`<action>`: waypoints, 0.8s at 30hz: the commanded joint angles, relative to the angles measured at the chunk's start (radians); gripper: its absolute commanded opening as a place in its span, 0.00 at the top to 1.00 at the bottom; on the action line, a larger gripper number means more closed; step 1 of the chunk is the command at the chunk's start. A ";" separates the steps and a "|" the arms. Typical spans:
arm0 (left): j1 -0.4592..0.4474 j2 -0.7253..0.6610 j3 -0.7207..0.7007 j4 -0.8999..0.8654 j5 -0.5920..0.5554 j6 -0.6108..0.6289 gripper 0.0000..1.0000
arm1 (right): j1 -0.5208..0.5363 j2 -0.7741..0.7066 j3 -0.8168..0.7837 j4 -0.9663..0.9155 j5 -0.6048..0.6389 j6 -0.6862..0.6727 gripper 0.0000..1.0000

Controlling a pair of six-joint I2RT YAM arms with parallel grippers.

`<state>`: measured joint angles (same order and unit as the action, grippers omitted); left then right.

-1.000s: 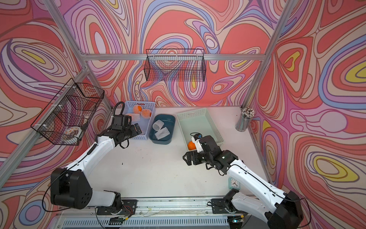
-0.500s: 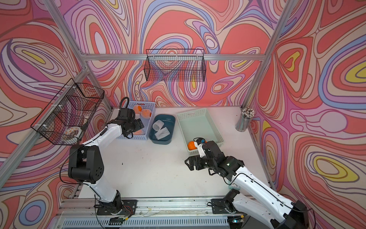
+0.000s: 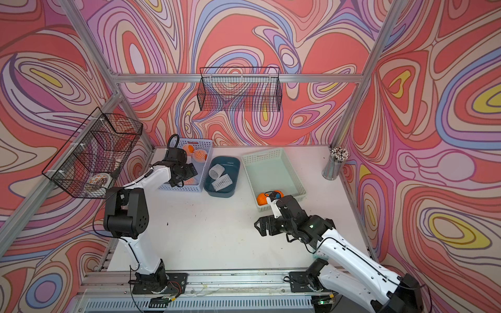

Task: Remove foam nets from oranges
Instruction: Pick up the orange from the basket.

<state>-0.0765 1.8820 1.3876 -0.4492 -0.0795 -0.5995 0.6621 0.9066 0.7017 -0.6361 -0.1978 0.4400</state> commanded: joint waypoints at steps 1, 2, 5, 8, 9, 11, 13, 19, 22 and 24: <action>0.011 0.050 0.035 -0.060 -0.016 -0.006 0.04 | 0.005 0.009 -0.011 0.004 0.019 0.005 0.02; 0.011 0.065 0.046 -0.067 -0.019 -0.002 0.04 | 0.005 0.013 -0.011 0.005 0.021 0.005 0.02; 0.011 0.095 0.071 -0.082 -0.015 0.001 0.05 | 0.006 0.026 -0.008 0.003 0.021 0.004 0.02; 0.012 0.119 0.086 -0.087 -0.009 0.000 0.05 | 0.005 0.026 -0.008 0.004 0.022 0.003 0.02; 0.012 0.128 0.097 -0.094 -0.009 0.001 0.05 | 0.005 0.026 -0.007 0.003 0.022 0.003 0.02; 0.012 0.143 0.113 -0.106 -0.013 0.003 0.05 | 0.005 0.028 -0.006 0.004 0.023 0.002 0.02; 0.012 0.158 0.129 -0.114 -0.014 0.010 0.06 | 0.005 0.030 -0.007 0.003 0.022 0.001 0.02; 0.012 0.189 0.167 -0.136 0.003 0.033 0.17 | 0.005 0.034 -0.003 0.004 0.026 -0.002 0.02; 0.012 0.189 0.167 -0.136 0.015 0.049 0.26 | 0.005 0.032 -0.002 0.004 0.029 -0.001 0.02; 0.013 0.188 0.166 -0.135 0.027 0.066 0.31 | 0.005 0.031 -0.002 0.004 0.031 -0.002 0.02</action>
<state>-0.0681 2.0449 1.5394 -0.5365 -0.0788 -0.5556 0.6624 0.9352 0.7013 -0.6361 -0.1814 0.4393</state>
